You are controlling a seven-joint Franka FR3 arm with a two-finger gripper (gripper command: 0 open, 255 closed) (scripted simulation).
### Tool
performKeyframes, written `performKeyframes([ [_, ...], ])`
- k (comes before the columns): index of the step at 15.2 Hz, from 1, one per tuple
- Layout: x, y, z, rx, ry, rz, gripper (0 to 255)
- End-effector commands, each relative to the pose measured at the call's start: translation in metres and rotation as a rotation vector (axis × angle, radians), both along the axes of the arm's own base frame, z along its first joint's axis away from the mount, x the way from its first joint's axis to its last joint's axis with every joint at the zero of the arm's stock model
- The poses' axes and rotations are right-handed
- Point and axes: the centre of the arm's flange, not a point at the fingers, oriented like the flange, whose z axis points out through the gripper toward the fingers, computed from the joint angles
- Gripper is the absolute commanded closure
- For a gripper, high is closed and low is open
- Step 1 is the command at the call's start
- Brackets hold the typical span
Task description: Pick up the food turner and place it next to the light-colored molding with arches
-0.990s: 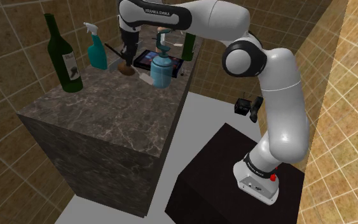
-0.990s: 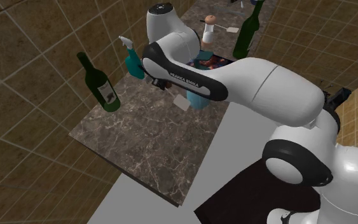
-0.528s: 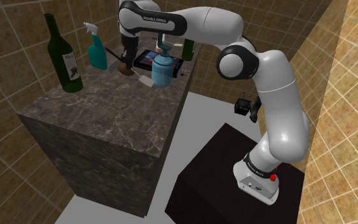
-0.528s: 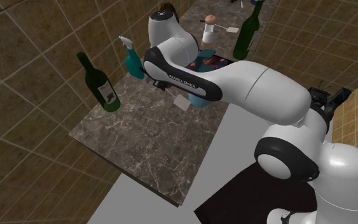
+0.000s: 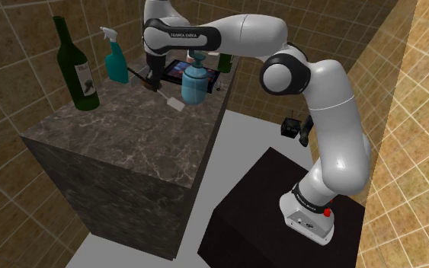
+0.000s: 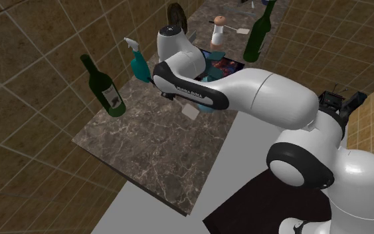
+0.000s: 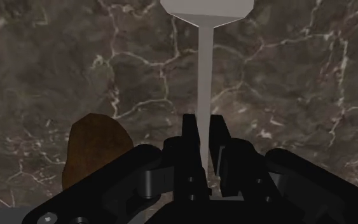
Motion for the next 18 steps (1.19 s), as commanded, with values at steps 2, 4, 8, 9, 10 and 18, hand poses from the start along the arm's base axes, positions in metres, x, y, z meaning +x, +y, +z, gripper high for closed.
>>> performKeyframes([
  [2, -0.001, 0.001, -0.016, 0.0, 0.0, 0.0, 255],
  [4, -0.001, 0.001, -0.026, 0.0, 0.0, 0.0, 255],
  [8, -0.001, 0.001, -0.04, 0.0, 0.0, 0.0, 255],
  [9, -0.001, 0.001, -0.04, 0.0, 0.0, 0.0, 255],
  [10, -0.001, 0.001, -0.04, 0.0, 0.0, 0.0, 255],
  [18, -0.001, 0.001, -0.04, 0.0, 0.0, 0.0, 0],
])
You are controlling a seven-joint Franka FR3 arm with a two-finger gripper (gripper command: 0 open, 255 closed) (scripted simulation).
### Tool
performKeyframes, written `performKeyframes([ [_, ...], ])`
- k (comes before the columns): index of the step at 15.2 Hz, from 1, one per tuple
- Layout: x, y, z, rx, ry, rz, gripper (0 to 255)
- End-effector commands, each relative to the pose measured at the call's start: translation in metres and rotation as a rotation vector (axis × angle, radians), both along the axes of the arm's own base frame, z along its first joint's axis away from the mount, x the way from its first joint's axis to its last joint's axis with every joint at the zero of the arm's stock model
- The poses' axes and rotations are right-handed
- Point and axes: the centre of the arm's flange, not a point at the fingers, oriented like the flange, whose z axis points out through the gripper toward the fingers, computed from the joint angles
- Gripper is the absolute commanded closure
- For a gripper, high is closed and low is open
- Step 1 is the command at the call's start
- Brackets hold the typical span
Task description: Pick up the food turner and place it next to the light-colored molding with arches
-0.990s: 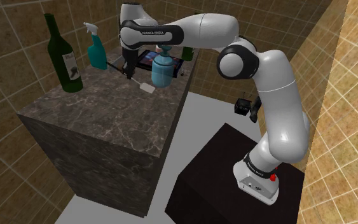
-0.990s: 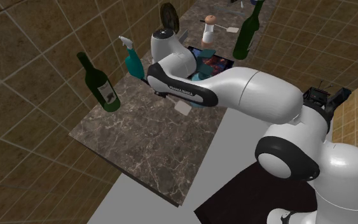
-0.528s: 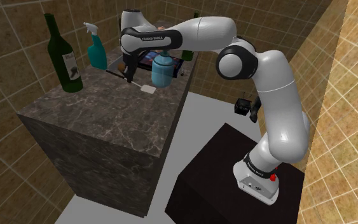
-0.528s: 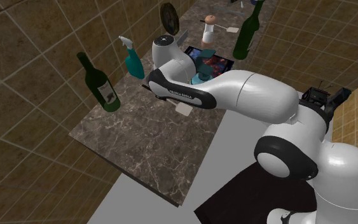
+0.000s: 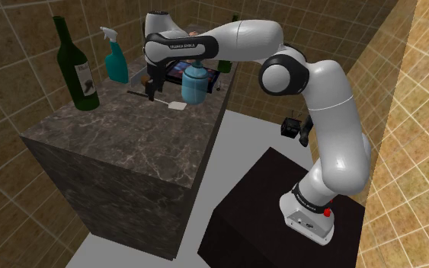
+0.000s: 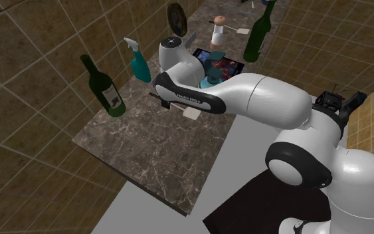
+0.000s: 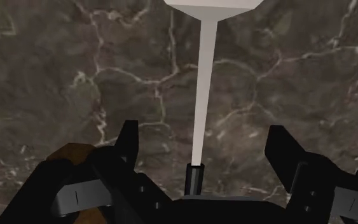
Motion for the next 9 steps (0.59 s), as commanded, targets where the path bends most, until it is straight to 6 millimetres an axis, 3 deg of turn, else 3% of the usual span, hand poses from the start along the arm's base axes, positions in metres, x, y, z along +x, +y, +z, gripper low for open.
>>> performKeyframes([
  [1, 0.0, 0.0, 0.0, 0.0, 0.0, 0.0, 0],
  [2, 0.0, 0.0, 0.0, 0.0, 0.0, 0.0, 0],
  [6, -0.003, -0.001, 0.05, 0.0, 0.0, 0.0, 0],
  [9, -0.003, -0.001, 0.05, 0.0, 0.0, 0.0, 0],
])
